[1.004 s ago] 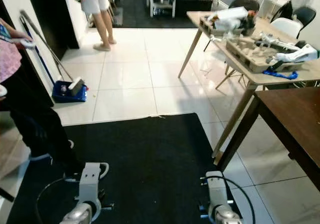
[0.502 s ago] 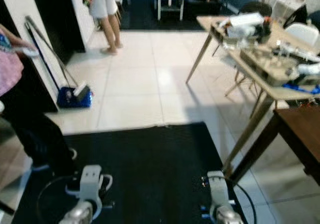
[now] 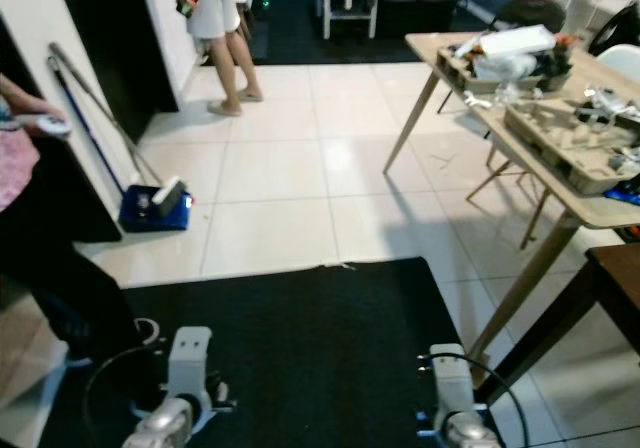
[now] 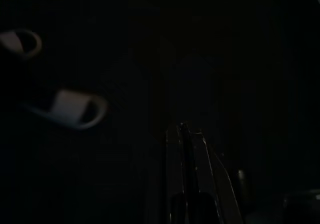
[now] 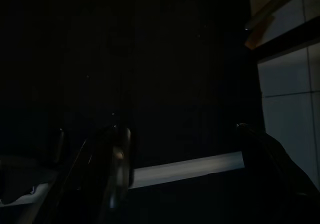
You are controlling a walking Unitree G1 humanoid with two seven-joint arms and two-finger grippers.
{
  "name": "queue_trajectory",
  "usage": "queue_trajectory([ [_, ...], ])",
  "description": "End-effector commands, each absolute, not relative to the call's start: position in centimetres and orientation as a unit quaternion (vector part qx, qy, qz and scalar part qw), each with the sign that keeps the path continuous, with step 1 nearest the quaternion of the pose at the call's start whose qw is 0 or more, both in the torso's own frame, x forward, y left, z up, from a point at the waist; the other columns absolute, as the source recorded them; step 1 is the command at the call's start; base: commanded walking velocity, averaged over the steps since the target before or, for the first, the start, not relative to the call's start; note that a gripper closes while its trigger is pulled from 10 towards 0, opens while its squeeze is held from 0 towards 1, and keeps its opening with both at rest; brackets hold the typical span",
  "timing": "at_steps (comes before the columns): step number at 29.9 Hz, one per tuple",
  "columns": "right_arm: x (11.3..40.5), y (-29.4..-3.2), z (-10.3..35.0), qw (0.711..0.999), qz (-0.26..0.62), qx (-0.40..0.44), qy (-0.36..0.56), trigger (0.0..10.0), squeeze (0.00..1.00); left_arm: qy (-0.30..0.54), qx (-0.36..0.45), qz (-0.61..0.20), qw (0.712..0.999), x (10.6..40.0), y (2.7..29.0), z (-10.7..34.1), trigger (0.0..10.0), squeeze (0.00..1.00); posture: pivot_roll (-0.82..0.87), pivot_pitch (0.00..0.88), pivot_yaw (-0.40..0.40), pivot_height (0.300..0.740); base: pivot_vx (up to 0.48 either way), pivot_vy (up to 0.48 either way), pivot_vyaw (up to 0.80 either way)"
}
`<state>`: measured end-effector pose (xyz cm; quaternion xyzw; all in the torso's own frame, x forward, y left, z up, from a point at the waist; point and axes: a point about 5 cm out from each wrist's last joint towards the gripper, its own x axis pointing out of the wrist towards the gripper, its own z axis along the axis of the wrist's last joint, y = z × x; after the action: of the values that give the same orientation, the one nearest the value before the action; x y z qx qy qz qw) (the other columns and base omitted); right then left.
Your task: Picking trash to rubbish bin
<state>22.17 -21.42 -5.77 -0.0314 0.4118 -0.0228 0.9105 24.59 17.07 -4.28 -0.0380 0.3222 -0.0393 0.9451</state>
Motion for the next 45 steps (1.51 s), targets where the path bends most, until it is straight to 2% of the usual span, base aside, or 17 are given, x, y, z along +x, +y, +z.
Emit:
queue_trajectory([
  [1,21.8,-22.1,-5.8,0.908,-0.034,-0.033,0.416,10.0,0.0,0.335,-0.04,-0.046,0.94,24.2,16.8,-4.7,10.0,0.0,-0.12,0.068,0.013,0.74,0.352,0.0,0.0],
  [12,21.7,-21.8,-6.0,0.909,-0.045,-0.02,0.415,10.0,0.0,0.345,-0.028,-0.038,0.937,24.0,18.0,-4.7,10.0,0.0,-0.12,0.042,0.038,0.74,0.352,0.0,0.0],
  [29,21.4,-21.3,-6.3,0.906,-0.037,-0.023,0.422,10.0,0.0,0.359,-0.029,-0.044,0.932,23.2,17.6,-5.3,10.0,0.0,-0.1,0.06,0.03,0.74,0.348,0.0,0.0],
  [45,21.3,-21.0,-6.4,0.904,-0.026,-0.03,0.425,10.0,0.0,0.343,-0.028,-0.042,0.938,24.3,17.8,-4.6,10.0,0.0,-0.07,0.054,0.016,0.74,0.343,0.0,0.0],
])
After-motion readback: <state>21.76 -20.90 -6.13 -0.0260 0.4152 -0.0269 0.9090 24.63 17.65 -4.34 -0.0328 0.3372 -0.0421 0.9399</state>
